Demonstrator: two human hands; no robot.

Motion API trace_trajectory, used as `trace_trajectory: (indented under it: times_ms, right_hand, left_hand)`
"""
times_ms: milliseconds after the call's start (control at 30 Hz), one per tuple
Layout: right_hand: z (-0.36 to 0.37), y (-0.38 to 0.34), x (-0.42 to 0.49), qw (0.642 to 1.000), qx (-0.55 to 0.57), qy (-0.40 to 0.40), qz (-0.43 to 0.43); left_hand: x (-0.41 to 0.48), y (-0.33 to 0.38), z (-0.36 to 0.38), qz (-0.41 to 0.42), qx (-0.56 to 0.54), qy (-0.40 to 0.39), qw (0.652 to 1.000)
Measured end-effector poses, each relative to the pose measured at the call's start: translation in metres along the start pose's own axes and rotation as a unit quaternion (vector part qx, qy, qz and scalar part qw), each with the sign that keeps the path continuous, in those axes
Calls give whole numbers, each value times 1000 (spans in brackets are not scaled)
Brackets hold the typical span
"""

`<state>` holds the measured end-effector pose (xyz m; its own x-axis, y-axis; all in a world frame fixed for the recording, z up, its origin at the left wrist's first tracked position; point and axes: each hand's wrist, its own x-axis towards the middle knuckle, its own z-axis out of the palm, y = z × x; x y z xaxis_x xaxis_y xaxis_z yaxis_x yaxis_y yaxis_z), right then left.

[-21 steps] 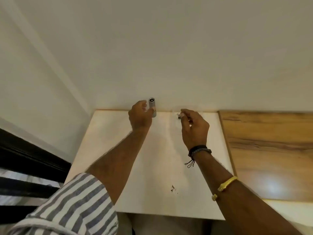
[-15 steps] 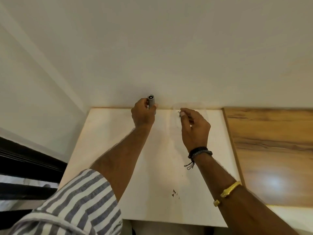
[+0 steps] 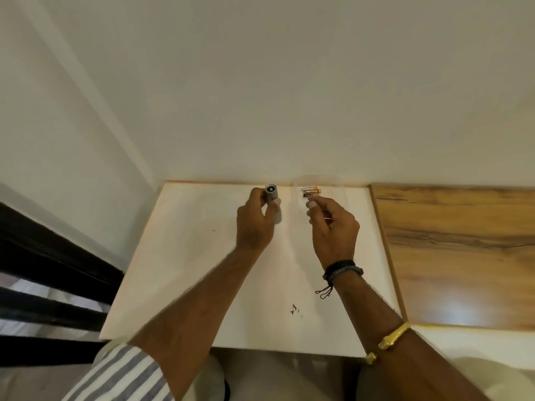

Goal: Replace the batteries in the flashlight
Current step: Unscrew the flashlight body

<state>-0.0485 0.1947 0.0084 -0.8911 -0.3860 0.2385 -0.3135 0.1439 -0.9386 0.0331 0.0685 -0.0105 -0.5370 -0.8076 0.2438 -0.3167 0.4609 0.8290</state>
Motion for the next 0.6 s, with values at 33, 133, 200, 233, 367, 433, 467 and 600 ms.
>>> trace_trajectory:
  times_ms: [33,133,200,233,367,433,467,600]
  right_hand:
    - [-3,-1,-6,1000,6,-5,10]
    - [-17,-10,-34,998,33,-25,38]
    - [-26,-15,-52,998,40,-40,42]
    - [-31,-17,-62,997,35,-50,41]
    - [-52,-14,-94,995,-3,-97,33]
    - [-60,-8,-109,990,-31,-126,48]
    - [-63,-5,-115,987,-49,-141,59]
    - [-62,7,-129,977,-125,-155,76]
  left_hand:
    - [-13,5,-3,21,-4,-9,1000]
    - [-55,15,-15,76,-9,-37,996]
    - [-78,17,-20,98,10,-59,993]
    - [-90,16,-22,106,28,-71,991]
    - [-132,12,-32,142,92,-96,981]
    - [-148,9,-35,166,128,-113,971]
    - [-154,9,-35,182,148,-122,964]
    - [-165,18,-31,214,206,-127,946]
